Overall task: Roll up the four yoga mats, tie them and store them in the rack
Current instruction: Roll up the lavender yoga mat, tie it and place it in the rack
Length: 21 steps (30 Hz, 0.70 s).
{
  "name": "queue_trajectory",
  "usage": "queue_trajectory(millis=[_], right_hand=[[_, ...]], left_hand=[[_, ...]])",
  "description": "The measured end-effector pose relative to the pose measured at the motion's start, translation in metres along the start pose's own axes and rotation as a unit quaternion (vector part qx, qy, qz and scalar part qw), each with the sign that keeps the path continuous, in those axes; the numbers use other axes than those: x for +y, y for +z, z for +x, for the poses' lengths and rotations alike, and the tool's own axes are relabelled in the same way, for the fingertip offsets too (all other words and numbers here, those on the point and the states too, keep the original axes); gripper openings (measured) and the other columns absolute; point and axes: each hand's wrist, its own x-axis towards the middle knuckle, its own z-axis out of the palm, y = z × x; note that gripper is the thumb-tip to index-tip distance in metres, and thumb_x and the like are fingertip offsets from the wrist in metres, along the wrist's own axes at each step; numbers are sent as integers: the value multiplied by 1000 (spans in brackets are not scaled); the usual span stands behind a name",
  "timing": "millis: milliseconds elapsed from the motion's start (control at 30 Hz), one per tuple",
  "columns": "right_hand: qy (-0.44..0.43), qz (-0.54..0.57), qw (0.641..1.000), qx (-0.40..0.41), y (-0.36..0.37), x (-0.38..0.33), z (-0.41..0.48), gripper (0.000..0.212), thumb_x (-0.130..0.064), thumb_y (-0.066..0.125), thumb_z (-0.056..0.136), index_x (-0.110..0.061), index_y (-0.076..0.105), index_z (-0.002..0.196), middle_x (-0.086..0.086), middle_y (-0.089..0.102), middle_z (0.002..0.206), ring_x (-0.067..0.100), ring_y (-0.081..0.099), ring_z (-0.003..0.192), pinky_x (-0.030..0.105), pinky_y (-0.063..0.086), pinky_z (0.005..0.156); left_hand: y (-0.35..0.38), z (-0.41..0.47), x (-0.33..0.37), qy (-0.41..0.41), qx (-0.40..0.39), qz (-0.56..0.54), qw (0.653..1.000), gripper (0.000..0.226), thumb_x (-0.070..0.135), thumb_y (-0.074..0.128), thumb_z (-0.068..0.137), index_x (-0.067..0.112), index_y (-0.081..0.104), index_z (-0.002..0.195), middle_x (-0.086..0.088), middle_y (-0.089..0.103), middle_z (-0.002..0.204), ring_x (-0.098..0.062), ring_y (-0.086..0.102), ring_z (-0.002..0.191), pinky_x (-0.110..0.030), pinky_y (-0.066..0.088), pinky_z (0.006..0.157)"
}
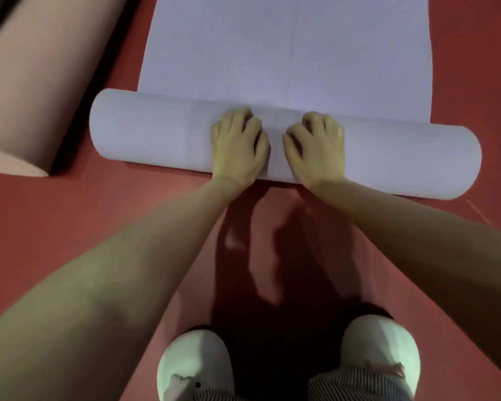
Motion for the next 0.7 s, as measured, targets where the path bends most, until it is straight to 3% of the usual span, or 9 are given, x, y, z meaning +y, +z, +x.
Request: queue_trajectory(millis=[67, 100, 167, 267, 367, 467, 533, 633, 700], right_hand=[[-9, 40, 999, 0, -1, -7, -23, 26, -28, 53, 85, -8, 60, 70, 12, 61, 83, 29, 50, 79, 34, 29, 70], [-8, 60, 998, -12, -5, -11, -33, 28, -30, 52, 85, -8, 60, 70, 12, 61, 80, 29, 50, 76, 35, 32, 69], [-7, 75, 994, -75, -16, -16, -46, 34, -33, 47, 87, -4, 64, 83, 12, 63, 76, 32, 58, 69, 36, 43, 62], [7, 51, 982, -184, -25, -25, -58, 50, -39, 42, 91, -1, 61, 117, 14, 67, 75, 32, 65, 65, 32, 47, 52], [-24, 4, 993, -117, -27, -30, -72, 47, -37, 42, 83, -3, 71, 97, 5, 58, 50, 24, 55, 39, 19, 35, 36], [-57, 17, 998, -35, -26, -27, -80, 28, -29, 50, 82, -11, 69, 75, 6, 59, 64, 27, 57, 56, 29, 37, 54], [-52, 41, 997, -37, -30, -25, -84, 23, -30, 53, 82, -14, 64, 69, 6, 62, 80, 27, 54, 78, 34, 32, 70], [6, 132, 977, -166, -42, -23, -94, 29, -38, 50, 86, -14, 65, 97, 5, 63, 102, 25, 51, 102, 34, 30, 84], [52, 179, 952, -242, -49, -17, -108, 46, -37, 54, 90, -8, 53, 126, 9, 56, 126, 29, 50, 117, 33, 30, 96]], left_hand=[[-7, -26, -1, 17, -32, -11, 999, 23, 23, 46, 84, 5, 60, 79, -15, 64, 113, -29, 53, 106, -34, 26, 80], [-12, -38, -3, 34, -46, -7, 998, 25, 24, 46, 85, 5, 60, 82, -14, 64, 112, -31, 56, 102, -35, 27, 80], [-23, -53, -4, 62, -69, 0, 996, 28, 27, 45, 86, 4, 60, 87, -13, 64, 95, -33, 56, 82, -35, 29, 73], [-32, -59, 3, 32, -98, -6, 995, 38, 30, 41, 88, 2, 63, 99, -12, 61, 77, -32, 52, 63, -33, 28, 61], [-32, -65, 14, -3, -90, 10, 996, 34, 28, 43, 87, 3, 66, 87, -11, 58, 68, -31, 53, 56, -30, 27, 58], [-30, -70, 20, -17, -72, 8, 997, 25, 25, 48, 83, 5, 60, 74, -14, 62, 88, -33, 57, 79, -37, 35, 68], [-30, -76, 22, -17, -94, -18, 995, 26, 31, 42, 82, 8, 52, 75, -14, 63, 94, -35, 57, 90, -36, 31, 80], [-40, -90, 25, -50, -149, -19, 987, 42, 45, 31, 80, 10, 53, 90, -8, 61, 81, -33, 56, 84, -33, 27, 80], [-49, -99, 26, -66, -191, 23, 979, 66, 53, 32, 77, 13, 53, 125, -8, 64, 100, -31, 53, 99, -34, 24, 87]])
